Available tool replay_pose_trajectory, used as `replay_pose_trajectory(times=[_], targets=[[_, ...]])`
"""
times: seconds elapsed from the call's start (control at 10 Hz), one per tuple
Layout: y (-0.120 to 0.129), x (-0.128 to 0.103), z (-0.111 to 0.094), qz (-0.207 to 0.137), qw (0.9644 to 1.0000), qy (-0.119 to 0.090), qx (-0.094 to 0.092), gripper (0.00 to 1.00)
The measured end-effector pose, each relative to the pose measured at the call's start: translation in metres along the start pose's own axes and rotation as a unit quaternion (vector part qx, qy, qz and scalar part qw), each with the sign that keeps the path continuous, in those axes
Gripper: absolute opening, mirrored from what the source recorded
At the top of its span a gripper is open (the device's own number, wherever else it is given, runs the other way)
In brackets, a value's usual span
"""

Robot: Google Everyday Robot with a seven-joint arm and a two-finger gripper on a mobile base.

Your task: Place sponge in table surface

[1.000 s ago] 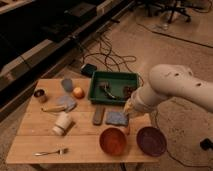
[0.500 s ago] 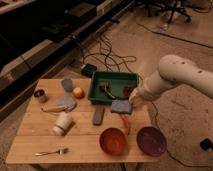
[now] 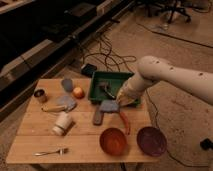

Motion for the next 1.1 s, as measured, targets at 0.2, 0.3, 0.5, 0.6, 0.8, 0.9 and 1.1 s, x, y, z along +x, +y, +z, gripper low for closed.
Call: replay_pose_trajectory(times=[0.2,0.3,0.5,0.6,0.8,0.9,1.1], targets=[[0.017,0.003,0.021,-0.018,0.9997,0.012,0.013,0.00],[0.020,0.004,0.026,-0.024,0.9995,0.015,0.015,0.00],[0.027,0.008,0.035,-0.046,0.9987,0.021,0.006,0.00],[0.032,0.010,0.040,-0.063,0.9977,0.024,-0.003,0.00],[0.040,0.010,0.050,-0.084,0.9959,0.031,-0.009,0.00],[0.046,0.008,0.060,-0.092,0.9951,0.036,-0.007,0.00],[0.053,0.003,0.075,-0.096,0.9942,0.048,-0.004,0.00]])
